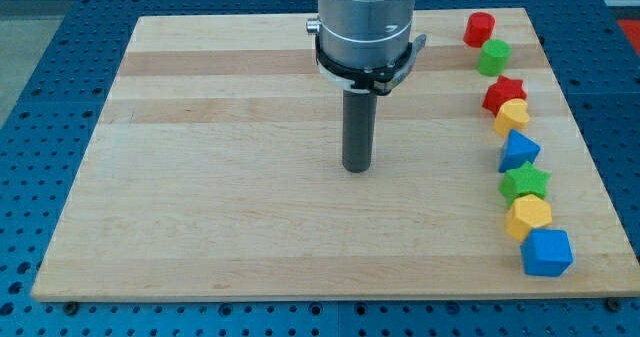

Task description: Move your arm to the green cricle

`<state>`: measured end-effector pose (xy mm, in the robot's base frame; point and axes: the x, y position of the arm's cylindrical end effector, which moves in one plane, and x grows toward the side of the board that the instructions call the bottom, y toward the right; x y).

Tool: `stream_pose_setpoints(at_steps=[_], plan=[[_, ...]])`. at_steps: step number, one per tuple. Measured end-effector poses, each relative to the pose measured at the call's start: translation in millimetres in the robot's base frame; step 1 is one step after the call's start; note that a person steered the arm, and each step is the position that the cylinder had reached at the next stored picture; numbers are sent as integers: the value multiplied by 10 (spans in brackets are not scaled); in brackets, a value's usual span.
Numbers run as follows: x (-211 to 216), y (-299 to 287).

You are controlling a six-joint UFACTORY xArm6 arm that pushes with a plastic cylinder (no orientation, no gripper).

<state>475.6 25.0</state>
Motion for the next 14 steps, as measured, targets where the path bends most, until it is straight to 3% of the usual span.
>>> stream_pose_setpoints(at_steps=[1,3,4,5,11,13,14], plan=[[-164,-1],[-2190,-127],[-2375,61],[-2815,766],[-2839,1128],[-2843,1960],[-2837,2044]])
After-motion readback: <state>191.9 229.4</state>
